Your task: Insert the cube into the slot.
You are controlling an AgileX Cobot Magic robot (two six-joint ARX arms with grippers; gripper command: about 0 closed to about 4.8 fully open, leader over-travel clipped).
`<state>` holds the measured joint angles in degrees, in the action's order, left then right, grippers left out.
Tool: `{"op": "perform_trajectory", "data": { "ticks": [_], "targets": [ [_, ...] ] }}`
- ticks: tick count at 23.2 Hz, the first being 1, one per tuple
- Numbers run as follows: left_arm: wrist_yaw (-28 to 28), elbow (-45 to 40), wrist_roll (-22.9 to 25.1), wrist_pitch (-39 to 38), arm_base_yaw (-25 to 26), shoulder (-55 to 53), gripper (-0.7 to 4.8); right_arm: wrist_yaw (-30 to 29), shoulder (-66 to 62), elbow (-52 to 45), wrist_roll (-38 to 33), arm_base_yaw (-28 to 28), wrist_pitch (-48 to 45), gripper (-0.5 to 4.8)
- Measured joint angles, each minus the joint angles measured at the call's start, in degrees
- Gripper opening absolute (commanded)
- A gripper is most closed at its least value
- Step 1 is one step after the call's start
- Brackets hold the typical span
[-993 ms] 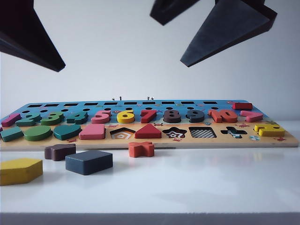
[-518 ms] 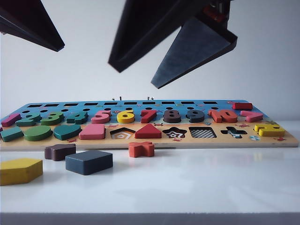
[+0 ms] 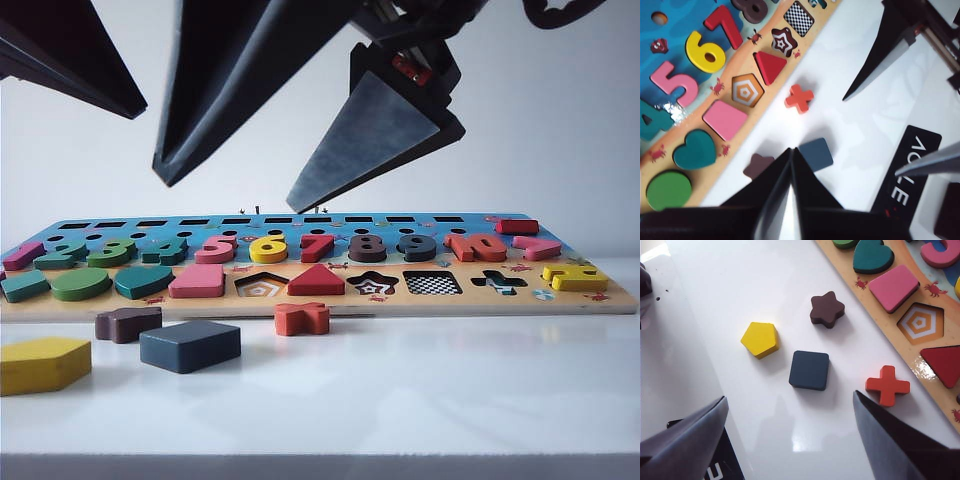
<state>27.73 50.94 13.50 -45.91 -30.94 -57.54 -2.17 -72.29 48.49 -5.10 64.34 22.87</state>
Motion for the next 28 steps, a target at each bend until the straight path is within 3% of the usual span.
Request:
{"op": "perform_trajectory", "data": {
  "ticks": [13, 28],
  "targets": [
    [0.5, -6.6, 0.2, 7.4, 0.0, -0.5, 0.17, 1.1, -3.7, 0.0, -3.1, 1.2, -5.3, 4.79],
    [5.0, -6.6, 0.3, 4.9, -0.1, -0.5, 0.17, 1.2, -7.1, 0.0, -3.7, 1.2, -5.5, 4.79]
  ]
}}
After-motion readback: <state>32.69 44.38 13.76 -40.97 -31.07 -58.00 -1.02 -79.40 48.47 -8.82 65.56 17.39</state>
